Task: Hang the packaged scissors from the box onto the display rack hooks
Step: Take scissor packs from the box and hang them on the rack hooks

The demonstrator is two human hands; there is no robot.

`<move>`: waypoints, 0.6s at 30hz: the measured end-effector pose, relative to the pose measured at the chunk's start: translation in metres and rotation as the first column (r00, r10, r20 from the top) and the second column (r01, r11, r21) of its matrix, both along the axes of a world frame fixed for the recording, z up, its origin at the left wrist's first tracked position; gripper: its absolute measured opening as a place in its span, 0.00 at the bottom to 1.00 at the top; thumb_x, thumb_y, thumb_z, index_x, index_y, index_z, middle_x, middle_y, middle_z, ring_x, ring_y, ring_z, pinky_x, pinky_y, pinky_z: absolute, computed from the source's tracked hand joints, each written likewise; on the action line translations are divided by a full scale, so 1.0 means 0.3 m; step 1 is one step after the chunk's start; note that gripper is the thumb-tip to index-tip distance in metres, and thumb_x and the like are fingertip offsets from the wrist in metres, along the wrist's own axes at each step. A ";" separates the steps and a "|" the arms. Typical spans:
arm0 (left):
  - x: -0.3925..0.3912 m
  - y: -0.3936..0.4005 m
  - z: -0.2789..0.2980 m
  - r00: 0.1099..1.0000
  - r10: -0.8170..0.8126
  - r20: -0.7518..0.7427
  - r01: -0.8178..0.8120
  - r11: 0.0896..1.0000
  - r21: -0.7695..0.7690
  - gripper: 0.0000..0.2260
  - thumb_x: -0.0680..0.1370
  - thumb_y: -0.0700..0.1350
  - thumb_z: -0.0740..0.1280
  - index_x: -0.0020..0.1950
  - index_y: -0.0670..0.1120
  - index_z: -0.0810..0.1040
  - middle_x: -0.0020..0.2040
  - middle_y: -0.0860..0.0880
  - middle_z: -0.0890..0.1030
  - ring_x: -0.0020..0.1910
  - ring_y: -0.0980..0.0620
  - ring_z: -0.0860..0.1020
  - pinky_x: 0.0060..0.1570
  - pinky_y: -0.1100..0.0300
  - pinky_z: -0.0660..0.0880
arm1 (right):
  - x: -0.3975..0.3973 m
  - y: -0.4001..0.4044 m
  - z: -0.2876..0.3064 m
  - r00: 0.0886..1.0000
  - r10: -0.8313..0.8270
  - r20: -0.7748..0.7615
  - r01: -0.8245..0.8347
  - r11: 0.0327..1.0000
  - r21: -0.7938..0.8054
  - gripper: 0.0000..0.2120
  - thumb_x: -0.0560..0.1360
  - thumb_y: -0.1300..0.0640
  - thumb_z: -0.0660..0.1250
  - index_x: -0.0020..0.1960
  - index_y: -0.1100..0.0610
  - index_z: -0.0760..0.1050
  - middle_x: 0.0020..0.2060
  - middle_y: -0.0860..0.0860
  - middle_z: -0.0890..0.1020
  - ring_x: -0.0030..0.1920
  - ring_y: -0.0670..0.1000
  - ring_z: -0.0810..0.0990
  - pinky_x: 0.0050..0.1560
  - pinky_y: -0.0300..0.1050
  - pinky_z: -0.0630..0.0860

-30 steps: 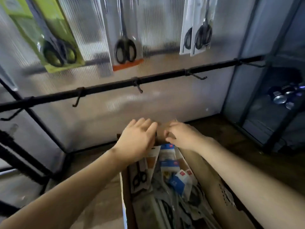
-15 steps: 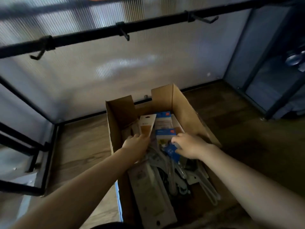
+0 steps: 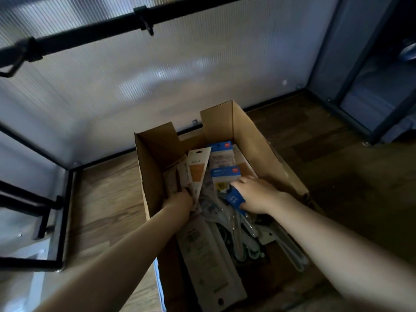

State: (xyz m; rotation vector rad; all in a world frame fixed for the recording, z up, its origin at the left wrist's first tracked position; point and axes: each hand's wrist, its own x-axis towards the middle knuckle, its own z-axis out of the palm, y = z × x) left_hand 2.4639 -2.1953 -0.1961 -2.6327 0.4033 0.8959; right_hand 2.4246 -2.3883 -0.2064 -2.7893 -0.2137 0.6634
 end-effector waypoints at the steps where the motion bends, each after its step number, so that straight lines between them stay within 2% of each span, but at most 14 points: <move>1: -0.002 0.001 0.000 1.000 0.017 -0.003 -0.017 1.000 -0.020 0.26 0.81 0.38 0.55 0.76 0.36 0.47 0.70 0.37 0.64 0.68 0.40 0.67 0.63 0.49 0.69 | 0.009 0.010 -0.005 1.000 0.023 0.018 -0.023 1.000 -0.008 0.28 0.74 0.55 0.67 0.72 0.53 0.63 0.70 0.52 0.67 0.69 0.54 0.65 0.68 0.52 0.67; 3: -0.004 0.003 0.014 0.999 0.021 0.048 -0.018 0.997 -0.073 0.25 0.81 0.38 0.57 0.75 0.36 0.50 0.70 0.38 0.65 0.67 0.41 0.69 0.62 0.51 0.71 | 0.031 0.026 -0.009 0.998 0.047 0.035 -0.046 0.999 -0.020 0.27 0.74 0.54 0.67 0.71 0.54 0.63 0.69 0.53 0.68 0.69 0.54 0.65 0.67 0.53 0.67; 6: 0.004 0.024 0.048 0.986 0.084 0.144 -0.049 0.972 -0.231 0.23 0.79 0.40 0.60 0.72 0.40 0.58 0.68 0.39 0.67 0.65 0.42 0.69 0.61 0.52 0.71 | 0.076 0.042 0.006 0.996 0.074 0.041 -0.072 0.996 -0.047 0.27 0.76 0.53 0.66 0.72 0.56 0.62 0.70 0.54 0.67 0.70 0.56 0.63 0.68 0.51 0.65; 11: 0.025 0.058 0.092 0.950 0.214 0.227 -0.099 0.896 -0.432 0.24 0.79 0.38 0.59 0.74 0.46 0.57 0.70 0.42 0.65 0.63 0.39 0.71 0.59 0.50 0.71 | 0.169 0.073 0.015 0.995 0.035 0.091 -0.027 0.996 -0.080 0.23 0.79 0.54 0.60 0.72 0.57 0.62 0.69 0.54 0.67 0.69 0.56 0.65 0.66 0.53 0.68; 13: 0.026 0.062 0.095 0.941 0.298 0.162 -0.180 0.844 -0.506 0.24 0.79 0.38 0.59 0.73 0.48 0.59 0.70 0.42 0.63 0.63 0.39 0.71 0.58 0.50 0.71 | 0.209 0.092 0.004 0.994 -0.041 0.105 0.044 0.999 -0.032 0.21 0.78 0.55 0.59 0.71 0.56 0.64 0.67 0.54 0.69 0.67 0.56 0.68 0.63 0.53 0.71; 15: 0.027 0.061 0.095 0.912 0.409 0.028 -0.327 0.767 -0.553 0.24 0.78 0.39 0.60 0.73 0.51 0.60 0.70 0.42 0.60 0.61 0.40 0.71 0.58 0.51 0.73 | 0.249 0.109 -0.007 0.987 -0.117 0.115 0.116 0.993 0.015 0.20 0.78 0.56 0.60 0.69 0.56 0.66 0.64 0.54 0.71 0.63 0.56 0.71 0.58 0.51 0.73; 18: 0.040 0.047 0.091 0.849 0.505 -0.156 -0.491 0.644 -0.587 0.26 0.78 0.39 0.61 0.74 0.53 0.58 0.66 0.43 0.63 0.54 0.46 0.71 0.54 0.55 0.73 | 0.306 0.121 -0.030 0.979 -0.152 0.137 0.151 0.988 0.016 0.17 0.79 0.55 0.59 0.66 0.56 0.68 0.61 0.54 0.73 0.59 0.56 0.72 0.56 0.50 0.73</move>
